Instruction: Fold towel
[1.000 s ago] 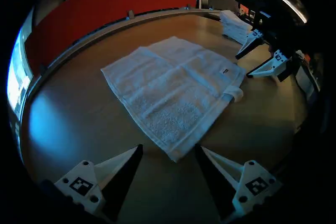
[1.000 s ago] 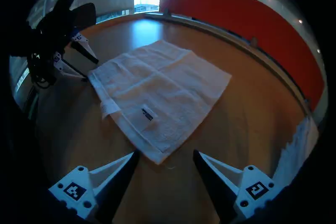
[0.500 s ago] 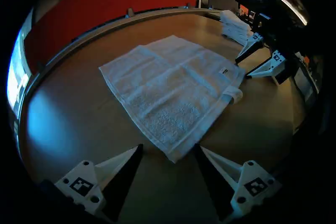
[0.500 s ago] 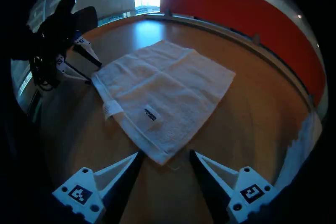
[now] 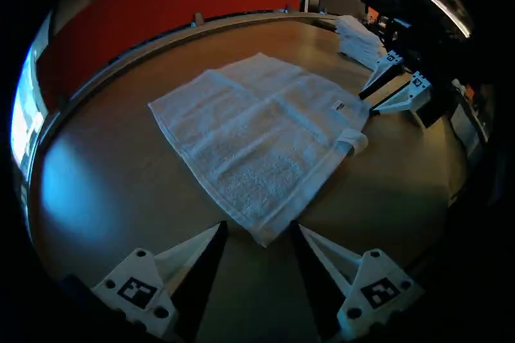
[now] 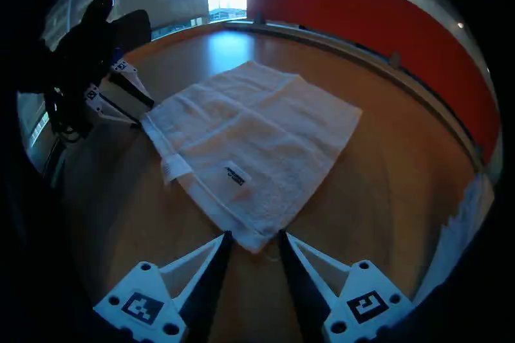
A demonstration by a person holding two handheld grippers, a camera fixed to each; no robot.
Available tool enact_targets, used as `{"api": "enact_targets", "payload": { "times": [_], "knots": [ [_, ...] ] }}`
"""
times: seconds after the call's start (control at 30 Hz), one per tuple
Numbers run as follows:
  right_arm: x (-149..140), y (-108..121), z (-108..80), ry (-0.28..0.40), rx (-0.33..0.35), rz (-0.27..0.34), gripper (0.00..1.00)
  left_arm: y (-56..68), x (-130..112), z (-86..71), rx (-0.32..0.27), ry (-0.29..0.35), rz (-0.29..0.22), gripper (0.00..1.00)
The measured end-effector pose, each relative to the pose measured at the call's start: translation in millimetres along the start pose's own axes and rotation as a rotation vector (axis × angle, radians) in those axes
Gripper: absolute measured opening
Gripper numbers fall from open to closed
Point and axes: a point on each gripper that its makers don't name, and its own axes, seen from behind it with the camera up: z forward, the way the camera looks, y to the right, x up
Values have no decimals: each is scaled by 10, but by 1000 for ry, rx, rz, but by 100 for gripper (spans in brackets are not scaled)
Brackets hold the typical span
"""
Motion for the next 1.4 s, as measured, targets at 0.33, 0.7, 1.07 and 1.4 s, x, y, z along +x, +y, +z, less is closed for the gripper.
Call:
{"api": "enact_targets", "payload": {
  "times": [0.33, 0.7, 1.07, 1.4],
  "knots": [
    [0, -14, -12, 3, 3, 9, 27, 32, 11, 14, -4, -12, 2, 57],
    [11, -47, -7, -6, 15, 9, 22, 41, 32, 31, 19, -22, -4, 20],
    [136, -75, -54, 19, 18, 15, 14, 40, 62, 10, 22, -22, -50, 15],
    [298, -50, -188, 50, 3, 21, 14, 35, 207, -93, 30, 2, -67, 15]
  ]
}}
